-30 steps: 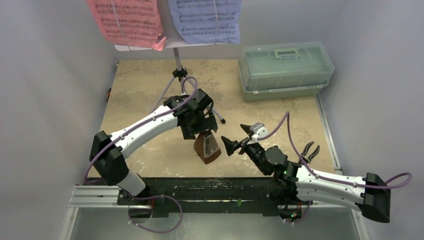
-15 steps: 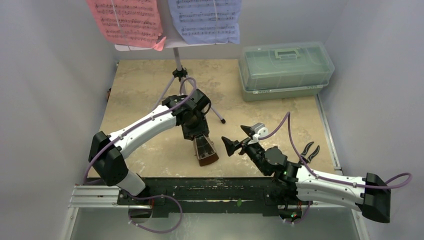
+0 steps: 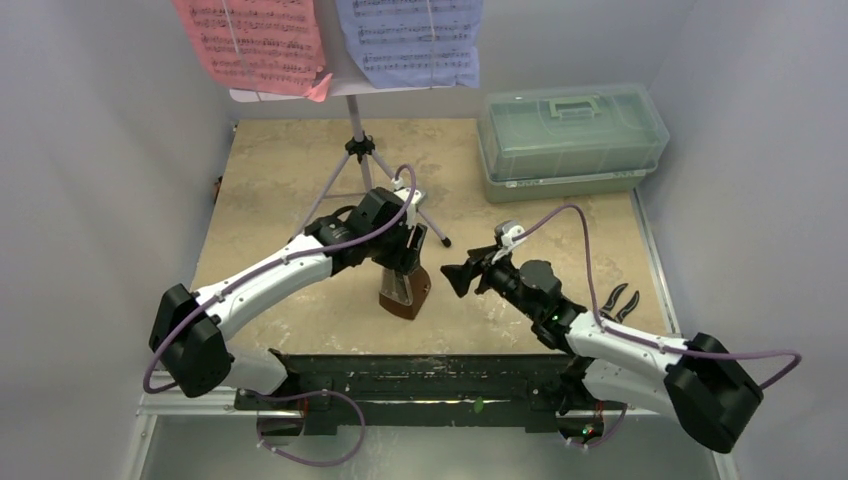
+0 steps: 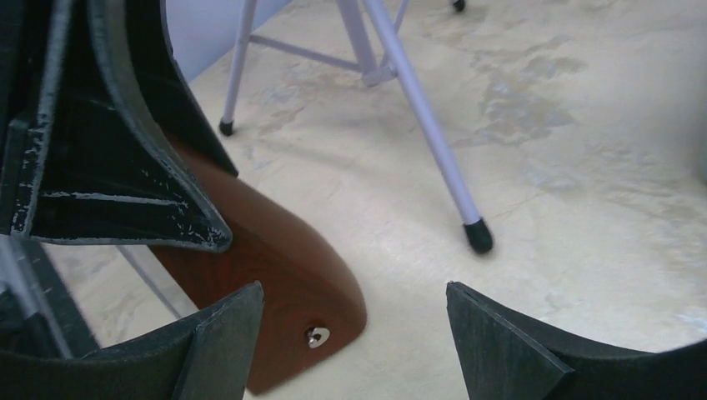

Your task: Set up the instrument practice props

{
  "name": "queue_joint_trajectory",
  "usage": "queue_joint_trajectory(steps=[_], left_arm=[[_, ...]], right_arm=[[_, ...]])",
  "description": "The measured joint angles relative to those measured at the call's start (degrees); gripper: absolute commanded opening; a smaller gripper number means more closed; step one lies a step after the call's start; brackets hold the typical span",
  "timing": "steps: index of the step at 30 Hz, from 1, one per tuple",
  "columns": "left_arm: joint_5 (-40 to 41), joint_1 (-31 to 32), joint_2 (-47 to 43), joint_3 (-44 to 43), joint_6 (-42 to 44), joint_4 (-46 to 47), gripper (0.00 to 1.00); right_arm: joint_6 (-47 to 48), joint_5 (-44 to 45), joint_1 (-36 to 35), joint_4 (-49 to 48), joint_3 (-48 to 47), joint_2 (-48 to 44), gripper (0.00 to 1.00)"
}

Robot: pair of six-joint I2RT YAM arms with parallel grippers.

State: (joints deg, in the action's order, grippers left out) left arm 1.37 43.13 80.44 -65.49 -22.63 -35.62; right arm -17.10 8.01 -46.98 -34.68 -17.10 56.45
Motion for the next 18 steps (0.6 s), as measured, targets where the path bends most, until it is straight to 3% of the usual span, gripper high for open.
queue_joint_trajectory(steps=[6,10,18], left_arm=[[0.7,0.0,-3.2,4.1,12.6,4.7,0.00],[3.6,0.3,-7.5,8.0,19.1,7.7,0.00],[15.5,8.1,-9.6,8.7,28.2,6.8,0.00]], right_arm=[[-9.5,-24.7,10.2,-10.4,0.0,11.1,0.82],[-15.4,-37.7,12.2,-19.3,-1.8,23.1,0.79],[-31.0,-48.1,12.1,-43.5,-6.0,48.4,0.70]])
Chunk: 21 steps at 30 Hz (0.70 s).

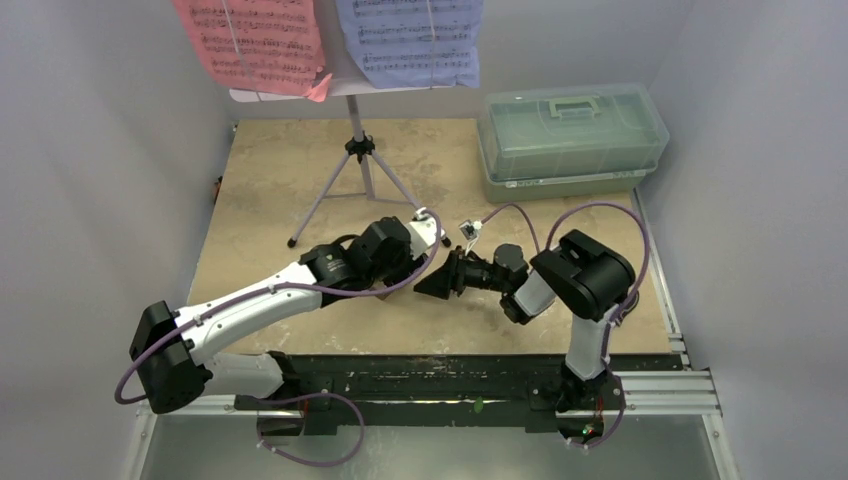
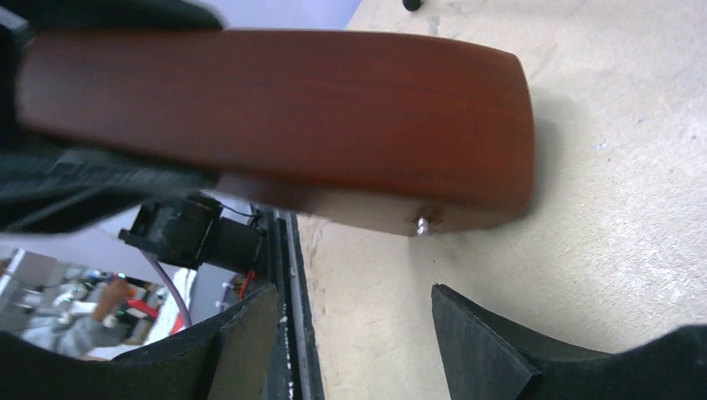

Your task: Set up the instrument practice props

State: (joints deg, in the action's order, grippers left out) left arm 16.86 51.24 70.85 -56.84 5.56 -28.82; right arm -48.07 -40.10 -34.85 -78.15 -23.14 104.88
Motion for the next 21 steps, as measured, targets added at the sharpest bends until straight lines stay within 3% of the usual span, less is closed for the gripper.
queue_joint_trajectory(steps=[5,10,15,21], left_arm=[[2.6,4.3,2.0,-0.8,2.0,0.0,0.00],[3.0,4.3,2.5,-1.1,2.2,0.0,0.00],[3.0,4.3,2.5,-1.1,2.2,0.0,0.00],[3.1,4.3,2.5,-1.1,2.1,0.0,0.00]], right_arm=[[-4.8,0.7,0.0,-5.1,-2.6,9.0,0.72],[-1.4,5.2,0.0,-6.4,-2.6,7.8,0.74],[2.1,7.2,-0.5,-8.7,-2.7,7.7,0.61],[5.3,8.7,-3.5,-8.2,-3.4,9.9,0.59]])
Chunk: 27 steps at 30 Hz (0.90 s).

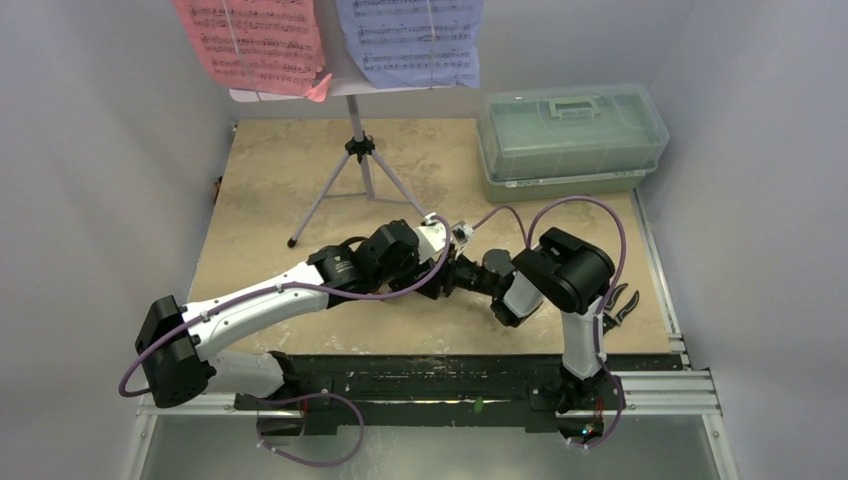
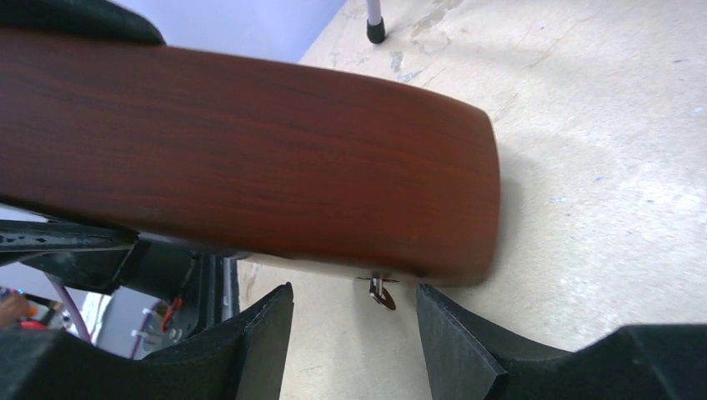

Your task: Set up the instrument practice props

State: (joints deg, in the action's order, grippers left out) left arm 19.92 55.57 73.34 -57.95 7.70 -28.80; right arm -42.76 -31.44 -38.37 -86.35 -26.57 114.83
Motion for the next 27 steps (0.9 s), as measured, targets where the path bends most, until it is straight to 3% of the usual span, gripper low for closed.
queue_joint_trajectory(steps=[11,20,27], left_arm=[[0.4,0.0,-0.3,0.0,-0.2,0.0,0.00],[0.5,-0.1,-0.8,0.0,-0.8,0.0,0.00],[2.1,-0.1,-3.5,0.9,-2.1,1.5,0.00]], right_arm=[[5.4,3.5,-3.4,7.5,-3.1,-0.5,0.35],[4.3,5.0,-3.4,9.4,-3.4,-0.5,0.00],[0.0,5.1,-3.1,10.4,-3.4,-2.6,0.00]])
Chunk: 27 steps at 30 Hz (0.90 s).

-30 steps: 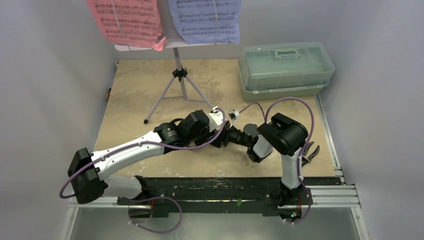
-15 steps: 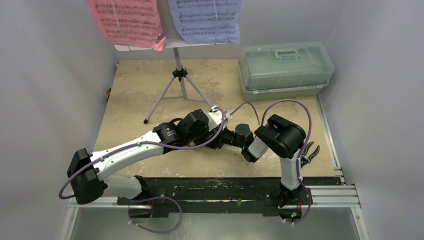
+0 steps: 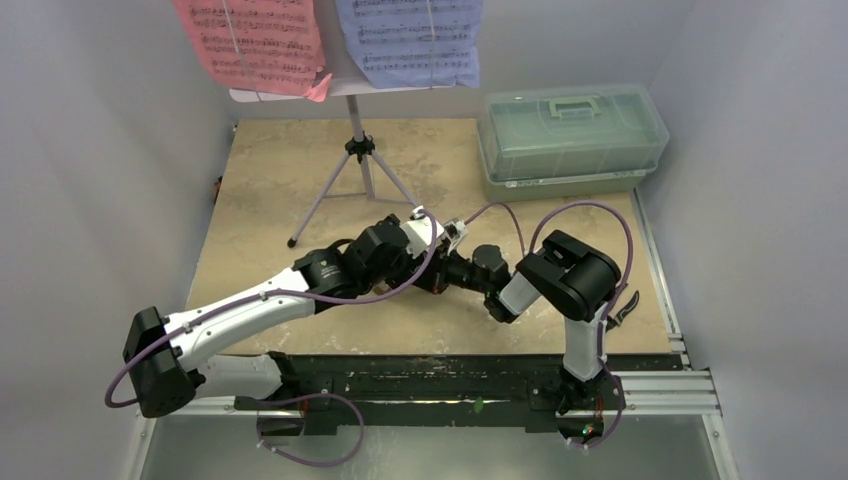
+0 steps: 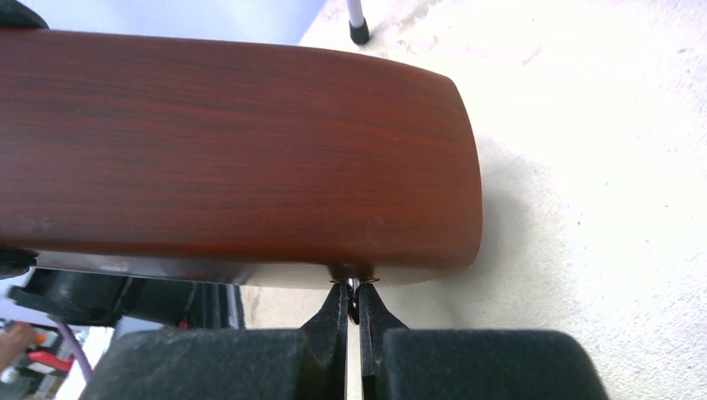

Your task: Set up the instrument practice props

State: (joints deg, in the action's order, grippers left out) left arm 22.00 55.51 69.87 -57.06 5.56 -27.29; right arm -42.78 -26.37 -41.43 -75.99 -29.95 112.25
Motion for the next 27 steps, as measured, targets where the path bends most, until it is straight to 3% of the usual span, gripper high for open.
queue_joint_trajectory(steps=[9,16,21,27], left_arm=[[2.8,0.0,-7.1,2.7,-1.3,5.4,0.00],[2.7,0.0,-7.7,4.2,-2.5,6.7,0.00],[2.0,0.0,-7.7,6.3,-4.1,5.8,0.00],[2.4,0.0,-6.7,6.8,-8.3,5.2,0.00]], right_arm=[[-11.8,-0.8,3.6,-2.5,0.4,-3.7,0.00],[-24.7,-3.2,5.5,-11.5,1.2,2.3,0.00],[-33.6,-5.3,5.5,-12.3,1.2,7.4,0.00],[-34.5,-6.3,5.6,-12.3,2.0,8.0,0.00]])
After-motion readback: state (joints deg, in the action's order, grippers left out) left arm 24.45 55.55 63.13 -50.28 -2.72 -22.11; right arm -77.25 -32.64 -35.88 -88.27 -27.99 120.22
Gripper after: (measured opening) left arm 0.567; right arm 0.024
